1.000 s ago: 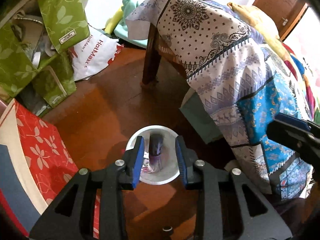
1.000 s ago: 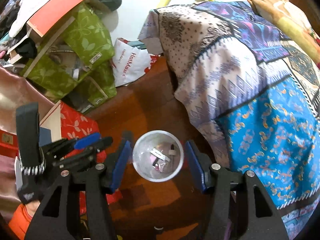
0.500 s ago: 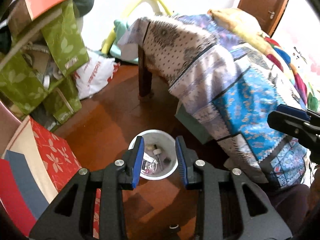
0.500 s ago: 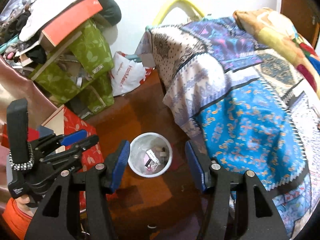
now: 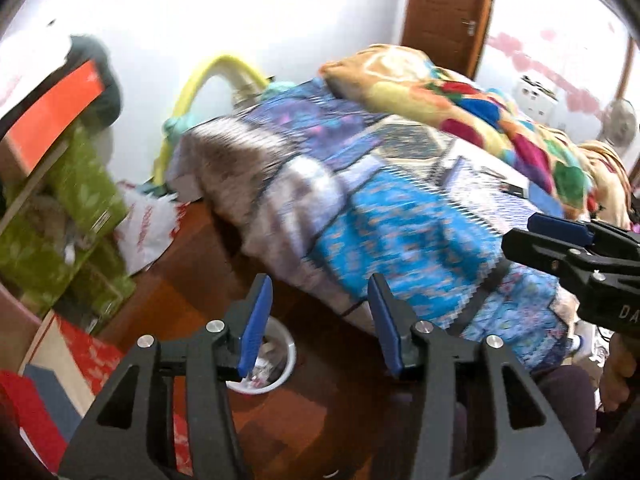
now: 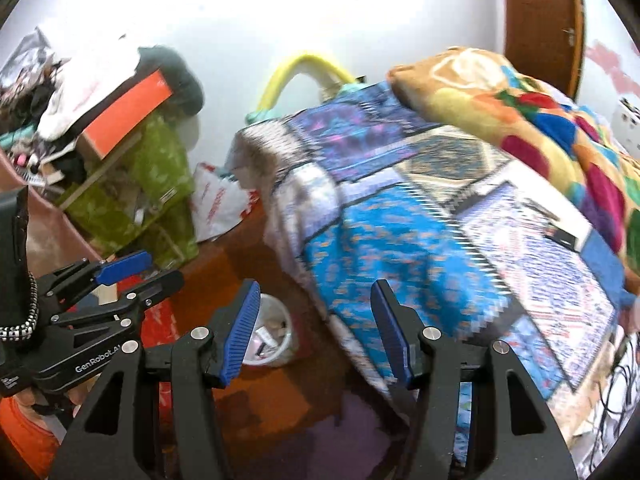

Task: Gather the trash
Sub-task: 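Move both open grippers back over the items on the bed, then grasp the white razor with the left gripper while the right gripper grasps the black card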

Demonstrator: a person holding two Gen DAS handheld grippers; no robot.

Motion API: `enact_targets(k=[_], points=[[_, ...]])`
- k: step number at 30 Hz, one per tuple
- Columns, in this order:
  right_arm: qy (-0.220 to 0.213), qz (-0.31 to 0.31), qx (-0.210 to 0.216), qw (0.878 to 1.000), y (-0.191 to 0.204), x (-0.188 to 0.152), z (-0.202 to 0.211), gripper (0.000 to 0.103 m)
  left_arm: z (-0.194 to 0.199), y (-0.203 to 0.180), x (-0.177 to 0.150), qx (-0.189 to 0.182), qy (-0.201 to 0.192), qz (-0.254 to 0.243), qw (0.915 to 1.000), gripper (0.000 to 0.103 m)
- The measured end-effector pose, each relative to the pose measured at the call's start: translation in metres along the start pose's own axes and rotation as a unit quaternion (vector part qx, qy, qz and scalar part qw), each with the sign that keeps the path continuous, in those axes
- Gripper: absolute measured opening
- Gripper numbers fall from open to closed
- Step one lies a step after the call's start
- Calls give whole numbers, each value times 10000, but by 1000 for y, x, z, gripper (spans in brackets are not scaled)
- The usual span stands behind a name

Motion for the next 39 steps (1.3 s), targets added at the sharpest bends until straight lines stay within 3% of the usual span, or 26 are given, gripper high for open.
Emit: enact_targets(k=[9, 16, 26, 39], points=[[-104, -487, -710, 9962, -101, -29, 37, 54, -34, -105, 13, -577, 196, -277, 9978, 51], [35, -886, -1155, 9894, -178, -54, 43, 54, -78, -179, 17, -878, 456, -642, 9930, 51], [218, -1352, -1311, 9819, -261, -70, 16, 54, -164, -249, 44, -1117, 797, -885, 9866, 51], [337, -1453, -1030, 9834, -328, -55, -58, 54, -293, -305, 70, -1079, 1109, -957, 9833, 51]])
Point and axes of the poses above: each gripper's, at about its wrist camera, not at the fingertips, and z roughly against the way its jaws point, y to its left, x to its top, the point moved 10 cm from there along -z, roughly the way its jaws point, and after that the axes turned 10 degrees about z, right-handed, at the moved point
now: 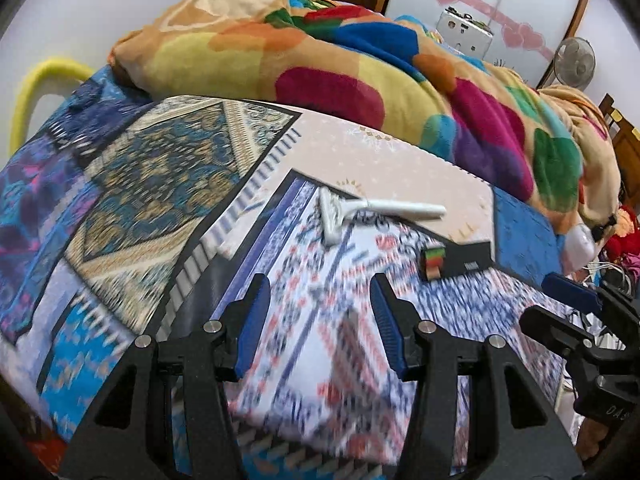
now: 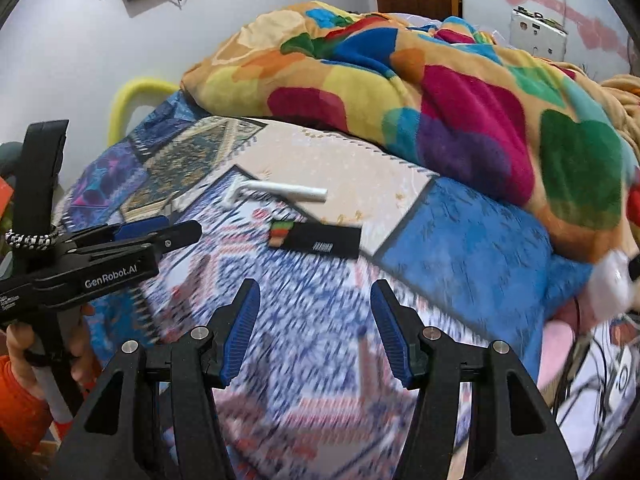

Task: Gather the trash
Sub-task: 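Grasp the white razor with the left gripper while the right gripper grasps the black card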

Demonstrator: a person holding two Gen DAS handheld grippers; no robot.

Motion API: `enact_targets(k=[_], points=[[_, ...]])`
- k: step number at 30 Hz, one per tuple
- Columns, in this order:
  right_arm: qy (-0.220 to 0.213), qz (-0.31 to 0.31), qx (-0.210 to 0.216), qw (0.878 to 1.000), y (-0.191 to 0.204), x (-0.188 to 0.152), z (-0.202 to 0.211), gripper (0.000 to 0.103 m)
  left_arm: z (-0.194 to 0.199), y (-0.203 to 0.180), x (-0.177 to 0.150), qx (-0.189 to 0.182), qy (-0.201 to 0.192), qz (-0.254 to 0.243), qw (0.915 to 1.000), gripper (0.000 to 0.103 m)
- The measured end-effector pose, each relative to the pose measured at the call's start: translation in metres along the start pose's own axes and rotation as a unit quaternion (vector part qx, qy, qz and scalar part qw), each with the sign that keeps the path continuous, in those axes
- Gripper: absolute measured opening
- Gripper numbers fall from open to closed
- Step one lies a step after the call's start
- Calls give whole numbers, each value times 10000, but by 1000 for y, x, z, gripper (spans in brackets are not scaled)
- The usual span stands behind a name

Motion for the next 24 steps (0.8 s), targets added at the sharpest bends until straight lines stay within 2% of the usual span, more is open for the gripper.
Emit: enact_targets(k=[5, 8, 9, 10, 12, 15, 18, 20, 24], points=[[-44, 29, 238, 9997, -6, 22, -23, 54, -25, -3, 18, -43, -42, 148, 9999, 51], [79, 179, 377, 9991, -1, 31, -40, 54, -31, -8, 28, 2, -163, 56, 9999, 50], [97, 245, 372, 9990, 0, 33, -44, 54, -33, -10, 30, 21, -204, 1, 9998, 43], [159, 341, 358, 9986, 2, 33, -48, 54, -34, -10, 32, 107, -265, -105, 9995, 28], [252, 403, 446, 9979, 5, 30, -54, 54, -35, -6, 34, 332, -379, -279, 9983, 10], [372, 388, 651, 9964, 7, 22, -56, 54, -30, 3, 31, 209, -353, -183, 9990, 11], [405, 593, 558, 9959, 12, 12, -50, 54, -21, 15, 22, 293, -373, -177, 9987, 11], [447, 786, 465, 9948, 16, 6, -47, 54, -13, 22, 11, 340, -362, -203, 9986, 11], [478, 1188, -47, 9918, 23, -5, -45, 52, 5, 35, -13, 442, -362, -267, 9980, 11]])
Point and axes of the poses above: each gripper's, at about its wrist camera, not at the fingertips, and z roughly against the way its jaws point, y to its left, x to its top, the point moved 10 cm from there along -z, roughly the way its jaws point, and after that the axes turned 10 degrees about z, right-handed, at the moved point
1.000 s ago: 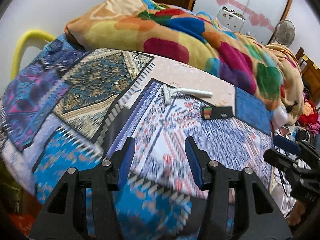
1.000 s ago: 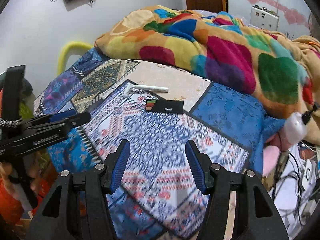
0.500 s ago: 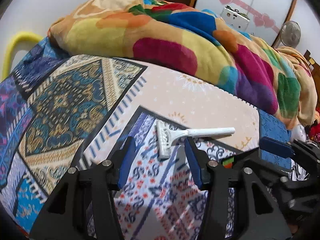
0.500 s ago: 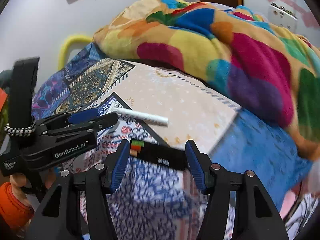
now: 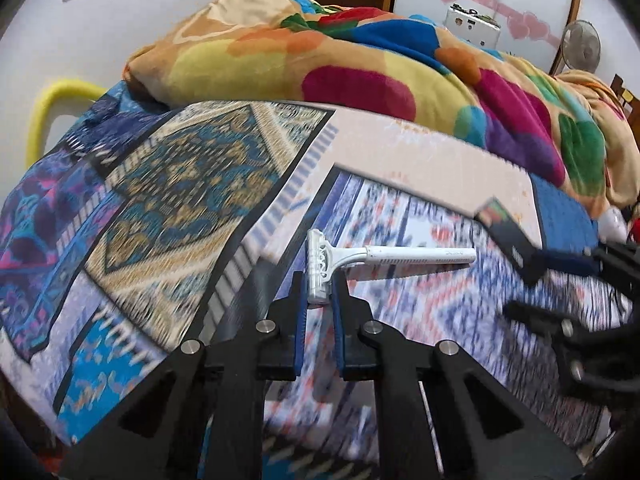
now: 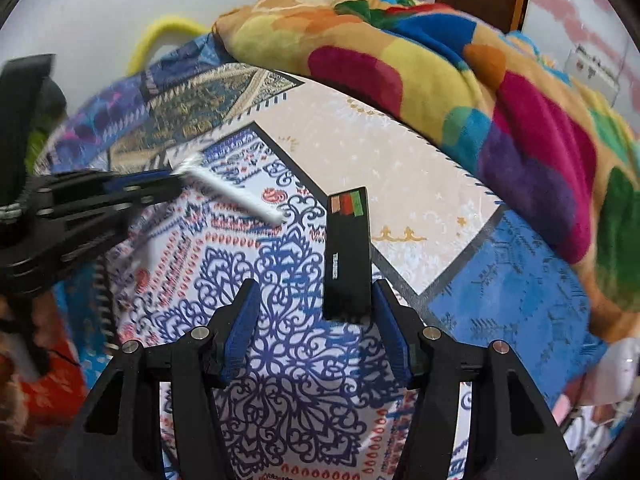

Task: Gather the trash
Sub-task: 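Grasp the white razor with the left gripper while the right gripper grasps the black card, then carry the razor and black card with both grippers over the bin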

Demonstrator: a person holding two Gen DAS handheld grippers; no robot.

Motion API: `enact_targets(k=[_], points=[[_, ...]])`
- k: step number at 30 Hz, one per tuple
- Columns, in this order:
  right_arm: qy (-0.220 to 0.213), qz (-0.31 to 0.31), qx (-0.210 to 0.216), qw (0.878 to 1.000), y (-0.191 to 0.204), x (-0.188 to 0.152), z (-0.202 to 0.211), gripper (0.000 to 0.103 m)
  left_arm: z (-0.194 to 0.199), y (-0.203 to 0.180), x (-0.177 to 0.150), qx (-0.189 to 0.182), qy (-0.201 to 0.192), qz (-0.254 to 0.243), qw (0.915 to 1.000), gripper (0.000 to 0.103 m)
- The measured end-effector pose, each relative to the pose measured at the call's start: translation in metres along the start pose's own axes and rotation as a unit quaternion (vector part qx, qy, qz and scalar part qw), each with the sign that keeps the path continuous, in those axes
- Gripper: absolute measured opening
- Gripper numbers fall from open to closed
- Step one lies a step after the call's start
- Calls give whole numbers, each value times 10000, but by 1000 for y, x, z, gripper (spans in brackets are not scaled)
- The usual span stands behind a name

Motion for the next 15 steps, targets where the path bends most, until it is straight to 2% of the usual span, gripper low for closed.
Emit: enact_targets(k=[2, 4, 10, 15], points=[[-52, 58, -262, 9996, 0, 1, -2, 49, 6, 6, -9, -15, 13, 28, 10000, 11], [-106, -18, -282, 9995, -2, 6, -4, 46, 11, 10, -16, 5, 1, 49, 10000, 11], [-202, -374, -514, 9978, -15, 14, -8, 22, 21, 13, -29, -17, -9, 61, 10000, 11], [-263, -618, -329, 9972, -9, 8, -3, 22, 27, 16, -36, -95, 36, 221, 9997, 11]])
Point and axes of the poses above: each gripper's, at about its wrist camera, not at the fingertips, and z roughly against the way its jaws point, y to its left, x to its top, the point moved 10 cm from there along -z, roughly the way its jaws point, and after that the axes turned 10 degrees about z, right-handed, at the moved point
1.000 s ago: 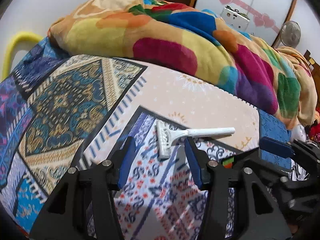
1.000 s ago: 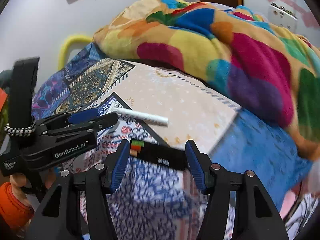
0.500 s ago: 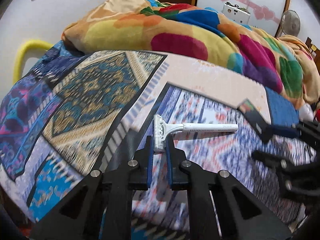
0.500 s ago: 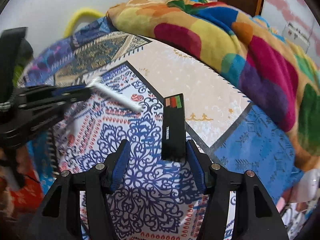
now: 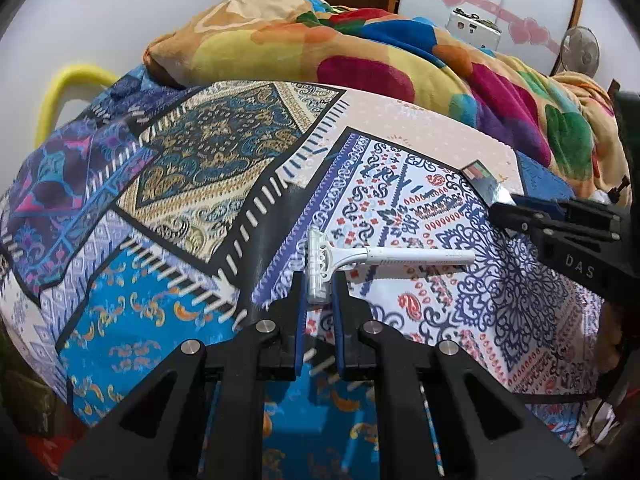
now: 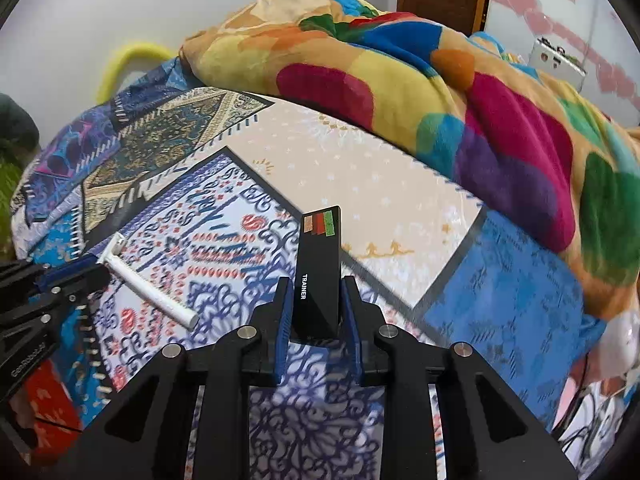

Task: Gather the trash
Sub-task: 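Carry the razor and black card with both grippers over the bin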

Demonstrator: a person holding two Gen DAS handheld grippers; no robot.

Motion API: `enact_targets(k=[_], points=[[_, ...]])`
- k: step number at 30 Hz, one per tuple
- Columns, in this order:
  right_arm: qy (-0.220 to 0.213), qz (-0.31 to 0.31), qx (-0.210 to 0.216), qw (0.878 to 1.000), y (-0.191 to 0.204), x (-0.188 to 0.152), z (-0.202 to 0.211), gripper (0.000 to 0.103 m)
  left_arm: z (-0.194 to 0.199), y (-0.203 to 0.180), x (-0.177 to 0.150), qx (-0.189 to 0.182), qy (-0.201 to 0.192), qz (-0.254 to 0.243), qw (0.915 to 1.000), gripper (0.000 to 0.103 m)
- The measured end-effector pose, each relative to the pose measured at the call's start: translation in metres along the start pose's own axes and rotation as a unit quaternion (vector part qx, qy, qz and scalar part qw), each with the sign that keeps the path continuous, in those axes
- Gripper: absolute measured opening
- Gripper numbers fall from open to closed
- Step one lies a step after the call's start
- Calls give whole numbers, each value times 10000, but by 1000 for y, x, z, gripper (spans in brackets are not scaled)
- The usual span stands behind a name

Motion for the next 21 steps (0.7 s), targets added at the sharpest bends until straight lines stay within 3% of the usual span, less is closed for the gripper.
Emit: enact_targets(k=[9, 21], points=[[-50, -285, 208, 9994, 26, -17, 36, 22, 41, 10, -5, -60, -149, 213, 9996, 11], [-621, 34, 207, 9978, 80, 7, 128, 22, 148, 32, -3, -120, -693, 307, 9971, 11]])
Point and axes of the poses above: each gripper's, at about its wrist camera, not at the fingertips, and z roughly against the way its jaws point, y to its left, x to its top, the point moved 10 cm from there along -z, roughly the way its jaws point, and after that the axes turned 10 degrees about z, right-handed, at the moved point
